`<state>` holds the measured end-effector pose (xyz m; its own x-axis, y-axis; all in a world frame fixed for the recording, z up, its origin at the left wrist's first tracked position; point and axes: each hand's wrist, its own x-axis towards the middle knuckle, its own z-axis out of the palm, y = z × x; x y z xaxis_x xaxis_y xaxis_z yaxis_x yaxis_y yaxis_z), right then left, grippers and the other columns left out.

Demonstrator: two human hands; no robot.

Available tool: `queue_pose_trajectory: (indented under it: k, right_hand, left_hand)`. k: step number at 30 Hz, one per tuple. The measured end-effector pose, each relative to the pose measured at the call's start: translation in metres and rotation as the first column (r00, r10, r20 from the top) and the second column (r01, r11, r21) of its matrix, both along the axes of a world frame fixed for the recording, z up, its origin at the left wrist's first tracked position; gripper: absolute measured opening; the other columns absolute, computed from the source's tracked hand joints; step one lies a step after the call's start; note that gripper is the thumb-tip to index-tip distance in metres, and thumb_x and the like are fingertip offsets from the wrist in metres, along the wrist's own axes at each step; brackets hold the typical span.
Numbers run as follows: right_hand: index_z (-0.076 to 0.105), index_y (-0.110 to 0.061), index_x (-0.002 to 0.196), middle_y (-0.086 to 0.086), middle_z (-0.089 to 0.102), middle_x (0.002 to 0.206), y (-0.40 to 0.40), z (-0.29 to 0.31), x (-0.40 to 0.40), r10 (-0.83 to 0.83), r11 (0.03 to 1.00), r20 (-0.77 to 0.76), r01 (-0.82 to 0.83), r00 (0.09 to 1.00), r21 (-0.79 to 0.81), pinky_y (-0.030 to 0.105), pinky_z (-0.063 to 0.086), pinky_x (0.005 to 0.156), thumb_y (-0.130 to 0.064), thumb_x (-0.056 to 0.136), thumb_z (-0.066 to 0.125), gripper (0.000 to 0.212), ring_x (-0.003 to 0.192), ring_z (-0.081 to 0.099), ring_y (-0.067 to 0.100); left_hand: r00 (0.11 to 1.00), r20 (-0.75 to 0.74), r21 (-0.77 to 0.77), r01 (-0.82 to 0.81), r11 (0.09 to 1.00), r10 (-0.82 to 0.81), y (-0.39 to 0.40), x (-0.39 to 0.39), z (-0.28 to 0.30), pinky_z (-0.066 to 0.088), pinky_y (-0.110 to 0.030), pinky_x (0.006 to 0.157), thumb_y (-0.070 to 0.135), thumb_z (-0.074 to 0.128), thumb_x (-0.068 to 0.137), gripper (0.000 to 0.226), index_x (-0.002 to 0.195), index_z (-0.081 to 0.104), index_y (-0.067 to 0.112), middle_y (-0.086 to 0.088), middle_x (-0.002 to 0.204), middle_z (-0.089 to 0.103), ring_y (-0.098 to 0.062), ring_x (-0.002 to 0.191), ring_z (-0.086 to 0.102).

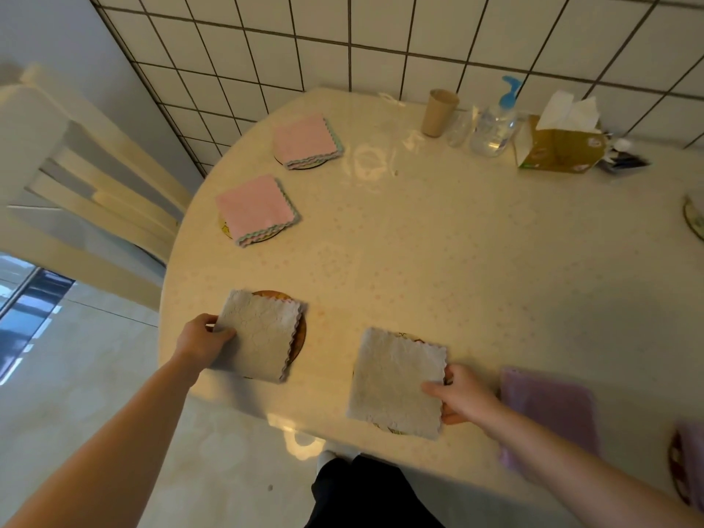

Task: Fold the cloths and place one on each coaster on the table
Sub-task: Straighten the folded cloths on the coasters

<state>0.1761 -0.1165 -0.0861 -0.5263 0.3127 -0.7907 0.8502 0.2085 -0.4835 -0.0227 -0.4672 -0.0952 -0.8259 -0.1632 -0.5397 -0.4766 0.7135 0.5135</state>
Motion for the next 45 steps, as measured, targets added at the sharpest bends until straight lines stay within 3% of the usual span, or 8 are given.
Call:
queue_pose_trajectory:
  k: [6, 12, 19, 27, 31, 36, 39, 45]
  right_hand:
    - [0.056, -0.025, 0.098, -0.001, 0.068, 0.083, 0.007, 0.0, -0.005, 0.336, 0.89, 0.058, -0.337, 0.94, 0.307, 0.038, 0.059, 0.062, -0.031, 0.072, 0.064, 0.028, 0.069, 0.068, 0.021]
    - [0.053, -0.013, 0.092, 0.009, 0.064, 0.091, 0.029, 0.017, -0.037, 0.275, 0.913, 0.114, -0.296, 0.955, 0.28, 0.035, 0.057, 0.068, -0.012, 0.083, 0.06, 0.011, 0.081, 0.067, 0.023]
    - [0.055, -0.012, 0.112, 0.01, 0.062, 0.105, 0.033, 0.028, -0.136, 0.243, 0.926, -0.048, -0.217, 0.969, 0.308, 0.031, 0.051, 0.077, -0.013, 0.079, 0.058, 0.033, 0.096, 0.061, 0.025]
    - [0.061, -0.015, 0.104, 0.011, 0.068, 0.104, -0.01, 0.034, -0.284, 0.233, 0.922, -0.183, -0.158, 0.955, 0.353, 0.036, 0.053, 0.086, -0.015, 0.076, 0.057, 0.029, 0.098, 0.064, 0.029]
    - [0.062, -0.011, 0.103, 0.014, 0.067, 0.106, -0.028, 0.031, -0.358, 0.203, 0.931, -0.239, -0.112, 0.949, 0.347, 0.04, 0.052, 0.088, -0.016, 0.078, 0.06, 0.026, 0.097, 0.063, 0.029]
    - [0.06, -0.012, 0.085, 0.01, 0.053, 0.081, -0.035, 0.036, -0.435, 0.212, 0.907, -0.306, -0.07, 0.928, 0.416, 0.038, 0.051, 0.08, -0.015, 0.08, 0.06, 0.005, 0.08, 0.055, 0.027]
    - [0.059, -0.008, 0.095, 0.014, 0.055, 0.096, -0.032, 0.037, -0.473, 0.181, 0.906, -0.301, -0.04, 0.936, 0.421, 0.03, 0.04, 0.066, -0.027, 0.085, 0.061, 0.02, 0.089, 0.054, 0.026]
    - [0.033, 0.003, 0.137, 0.018, 0.042, 0.14, -0.019, 0.02, -0.528, 0.105, 0.916, -0.307, 0.028, 0.946, 0.401, 0.029, 0.038, 0.096, -0.034, 0.09, 0.055, 0.063, 0.127, 0.043, 0.03]
  left_hand:
    - [0.998, -0.031, -0.197, 0.05, 0.979, -0.058, 0.004, 0.004, 0.003, 0.044, -0.032, 0.064, 0.016, 0.059, 0.088, 0.04, 0.127, 0.052, 0.009, -0.015, 0.109, 0.06, -0.025, 0.083, 0.053]
    - [0.998, -0.034, -0.246, 0.047, 0.968, -0.057, 0.003, -0.016, 0.016, 0.05, -0.041, 0.086, 0.014, 0.063, 0.086, 0.043, 0.127, 0.052, 0.01, -0.016, 0.121, 0.058, -0.032, 0.102, 0.057]
    - [0.993, -0.111, -0.031, -0.045, 0.998, 0.041, 0.023, -0.074, 0.037, 0.044, -0.033, 0.076, 0.01, 0.06, 0.086, 0.037, 0.123, 0.056, 0.008, -0.012, 0.11, 0.062, -0.026, 0.089, 0.054]
    - [0.982, 0.046, 0.249, -0.187, 0.95, 0.181, 0.028, -0.175, 0.027, 0.051, -0.048, 0.093, 0.025, 0.069, 0.065, 0.049, 0.111, 0.053, 0.015, -0.018, 0.112, 0.061, -0.036, 0.103, 0.06]
    - [0.958, 0.154, 0.338, -0.28, 0.898, 0.241, 0.027, -0.216, 0.009, 0.053, -0.053, 0.087, 0.016, 0.077, 0.068, 0.025, 0.082, 0.062, 0.003, -0.018, 0.082, 0.065, -0.03, 0.079, 0.063]
    - [0.923, 0.242, 0.397, -0.375, 0.838, 0.298, 0.038, -0.226, 0.002, 0.057, -0.046, 0.078, 0.011, 0.076, 0.076, 0.027, 0.091, 0.061, -0.006, -0.018, 0.084, 0.063, -0.027, 0.075, 0.061]
    - [0.913, 0.263, 0.4, -0.396, 0.826, 0.31, 0.04, -0.23, -0.003, 0.055, -0.039, 0.066, 0.008, 0.075, 0.077, 0.017, 0.078, 0.061, -0.002, -0.017, 0.083, 0.063, -0.025, 0.07, 0.06]
    - [0.94, 0.244, 0.453, -0.326, 0.83, 0.237, 0.044, -0.235, -0.002, 0.053, -0.022, 0.052, 0.006, 0.073, 0.08, 0.014, 0.074, 0.062, 0.01, -0.005, 0.073, 0.064, -0.019, 0.063, 0.06]
